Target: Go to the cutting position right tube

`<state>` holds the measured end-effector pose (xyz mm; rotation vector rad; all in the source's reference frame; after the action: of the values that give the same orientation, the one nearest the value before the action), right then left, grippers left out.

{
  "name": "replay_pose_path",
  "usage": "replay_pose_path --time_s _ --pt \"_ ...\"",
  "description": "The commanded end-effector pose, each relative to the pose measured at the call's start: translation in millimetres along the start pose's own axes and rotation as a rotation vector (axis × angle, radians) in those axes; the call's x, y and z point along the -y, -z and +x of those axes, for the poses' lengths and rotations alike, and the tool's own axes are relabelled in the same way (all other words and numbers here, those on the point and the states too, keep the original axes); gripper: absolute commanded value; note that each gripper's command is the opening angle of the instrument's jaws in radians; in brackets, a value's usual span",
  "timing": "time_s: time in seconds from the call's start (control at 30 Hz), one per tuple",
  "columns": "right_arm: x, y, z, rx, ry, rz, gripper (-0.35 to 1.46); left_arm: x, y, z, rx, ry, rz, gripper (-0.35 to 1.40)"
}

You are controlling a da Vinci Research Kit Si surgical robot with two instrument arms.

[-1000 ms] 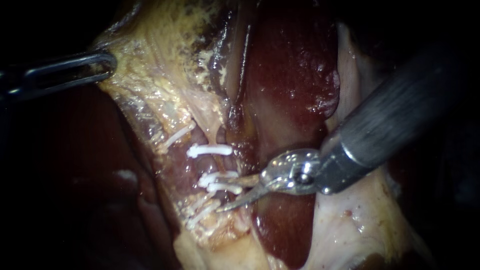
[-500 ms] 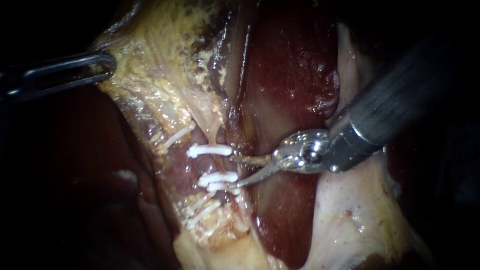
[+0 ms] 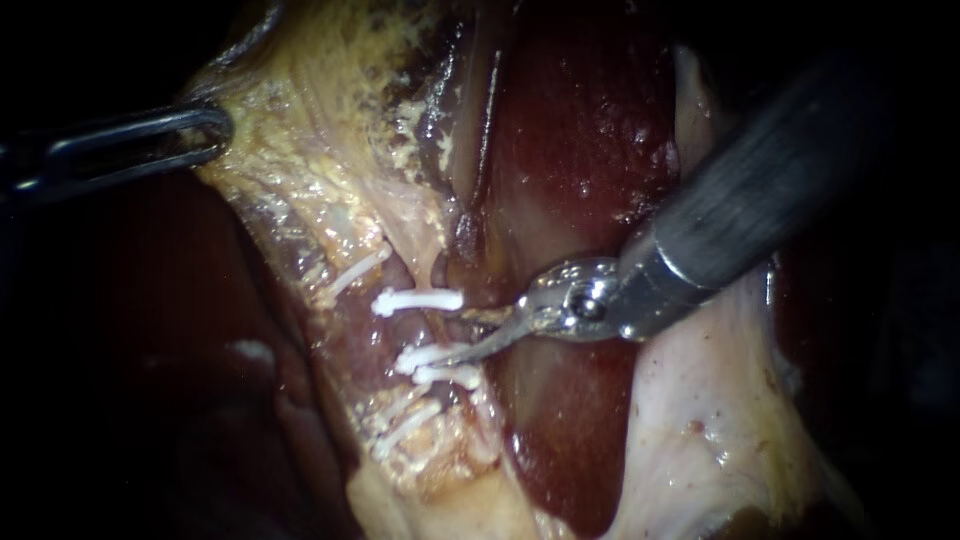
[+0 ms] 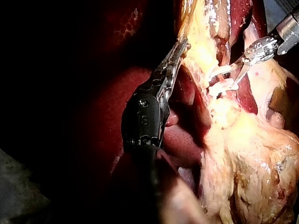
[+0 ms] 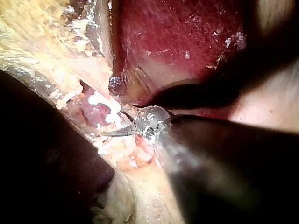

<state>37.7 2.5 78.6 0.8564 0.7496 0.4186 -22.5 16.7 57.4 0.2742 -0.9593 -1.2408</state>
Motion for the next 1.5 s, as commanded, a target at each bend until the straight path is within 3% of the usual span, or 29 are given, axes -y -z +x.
replay_pose_path --time_s 0.03,0.37,0.6,1.27,1.5 --pt "0.1 -0.1 0.0 -0.004 0.002 0.014 0.93 0.0 0.0 0.0 0.000 0.000 0.000 -0.35" --pt "0.8 -0.2 0.0 -0.056 0.036 0.116 0.83 0.5 0.0 -0.1 0.013 0.002 -0.001 -0.35" --pt "1.8 -0.8 1.1 -0.104 0.089 0.176 0.71 0.5 0.0 -0.1 0.013 0.003 -0.001 -0.35" --pt "1.7 -3.7 3.6 -0.185 0.086 0.232 0.49 0.7 -0.3 0.1 0.015 0.002 0.003 -0.35" --pt "1.5 -3.9 3.7 -0.187 0.068 0.235 0.47 0.7 -0.3 0.1 0.015 0.002 0.003 -0.35"
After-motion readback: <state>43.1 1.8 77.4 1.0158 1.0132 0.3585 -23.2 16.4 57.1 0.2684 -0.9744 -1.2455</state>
